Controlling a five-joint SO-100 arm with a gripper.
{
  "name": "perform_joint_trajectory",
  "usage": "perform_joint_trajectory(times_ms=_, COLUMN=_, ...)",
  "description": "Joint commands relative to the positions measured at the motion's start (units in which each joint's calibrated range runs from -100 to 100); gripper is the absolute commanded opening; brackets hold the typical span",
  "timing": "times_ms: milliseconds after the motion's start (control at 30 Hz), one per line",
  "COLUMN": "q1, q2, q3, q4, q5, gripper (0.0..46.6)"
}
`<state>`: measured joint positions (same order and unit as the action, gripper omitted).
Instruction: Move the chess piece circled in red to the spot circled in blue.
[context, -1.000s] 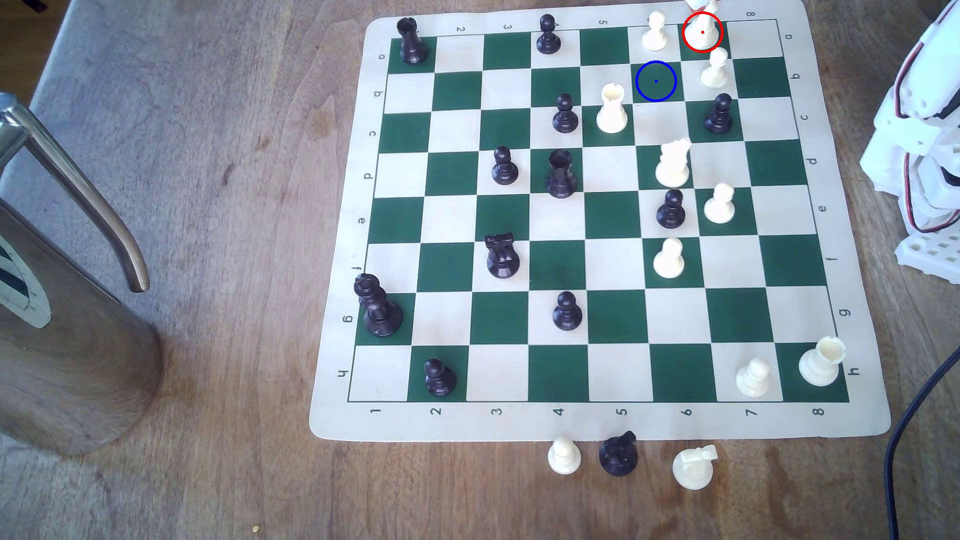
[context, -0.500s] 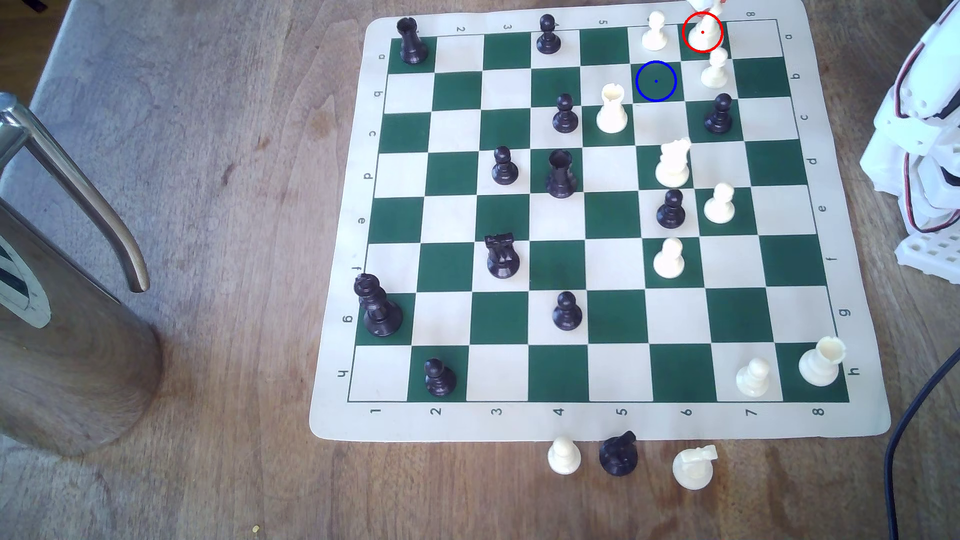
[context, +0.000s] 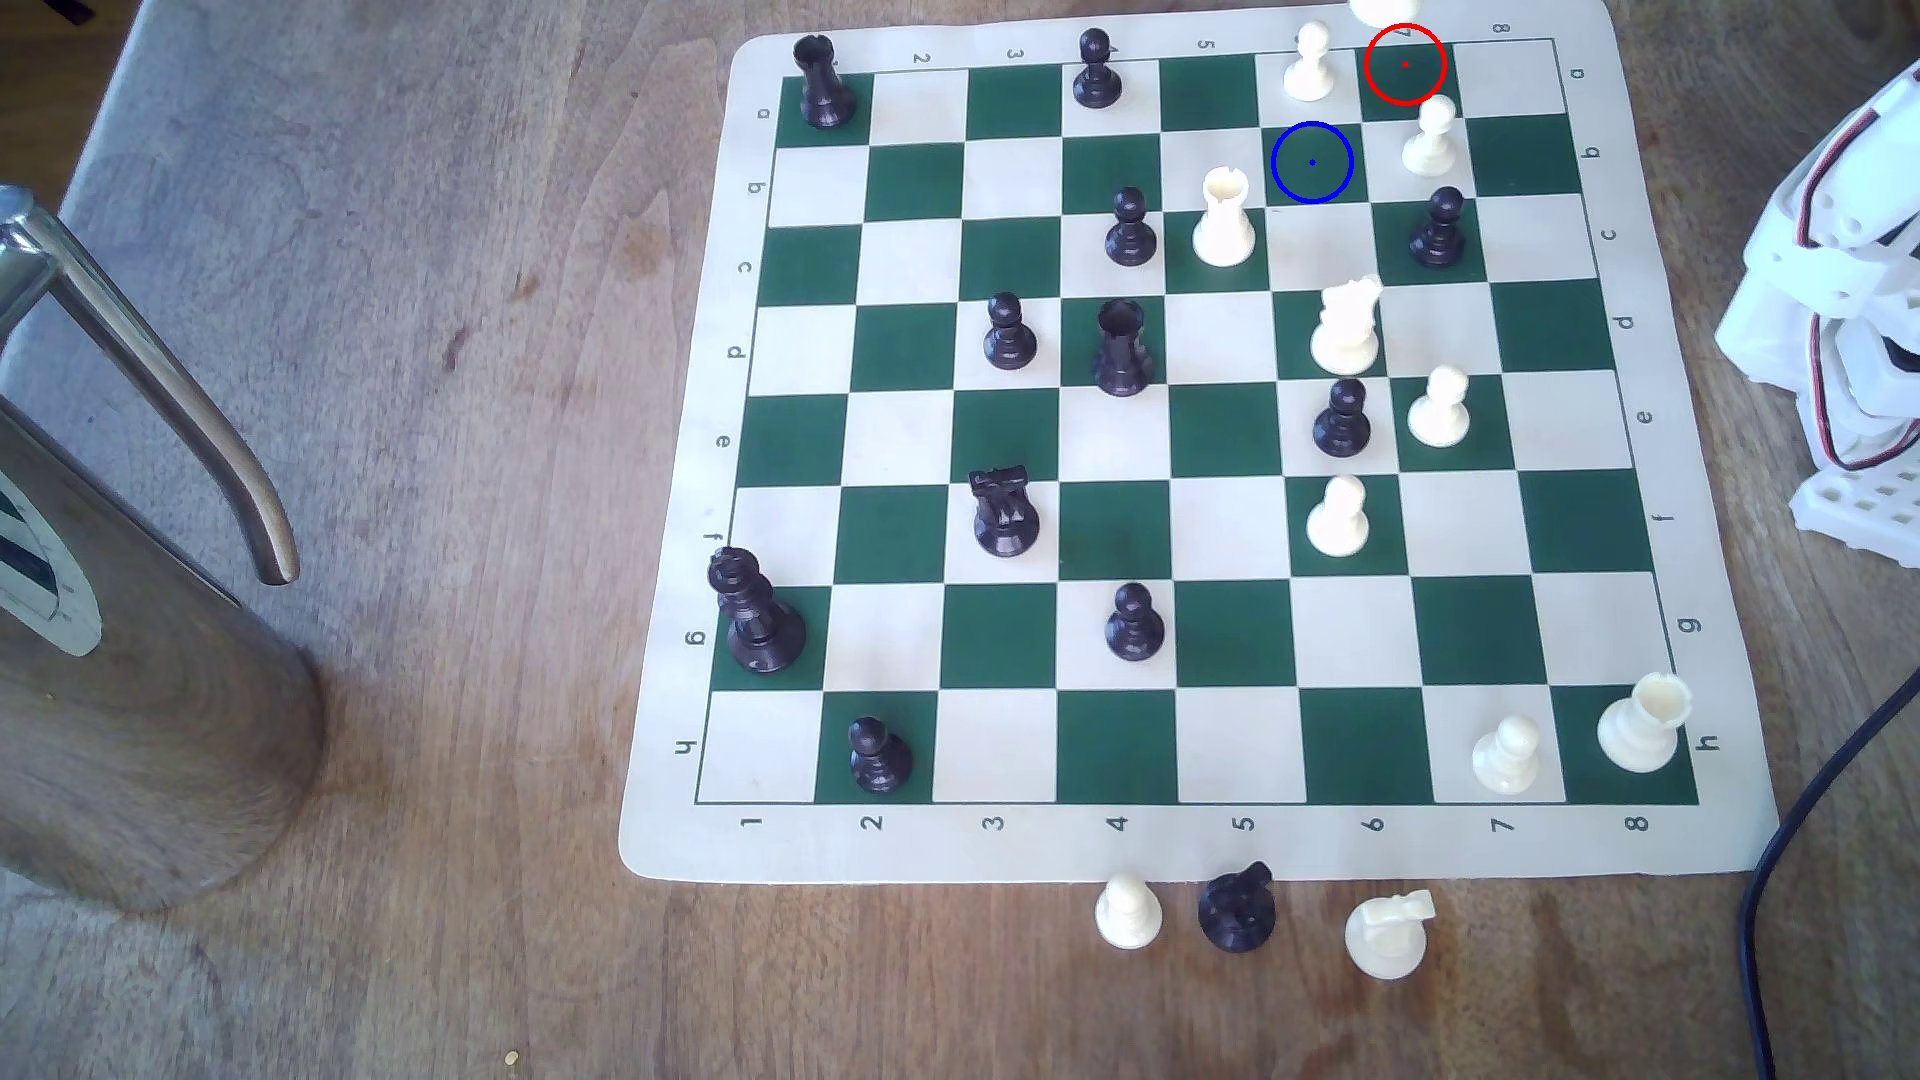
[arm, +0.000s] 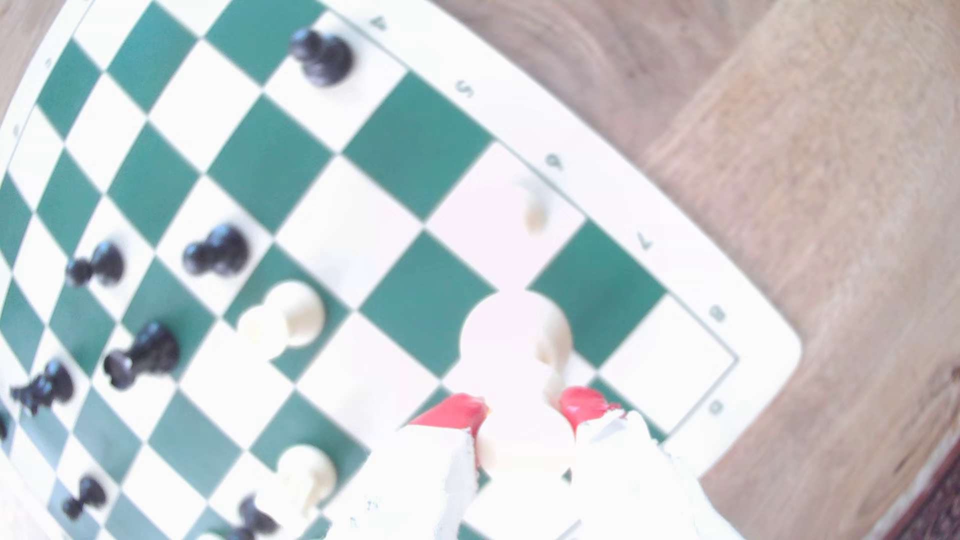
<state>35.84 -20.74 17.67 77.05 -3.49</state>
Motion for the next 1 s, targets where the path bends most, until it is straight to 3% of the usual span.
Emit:
perform_joint_trajectory(times_ms=0, q1=-5.8, q2=-5.1, q3=-3.4, q4=1.7, q5=-0.8, gripper=0.3)
perform_joint_trajectory(times_ms=333, q1=-8.7, q2=-2.7, q3=4.4, q4=-4.2, q5=-1.7, gripper=0.3)
perform_joint_trajectory(times_ms=967, q1=-7.7, q2=3.7, q3=13.0, q4=-14.7, q5=-1.6, gripper=0.3)
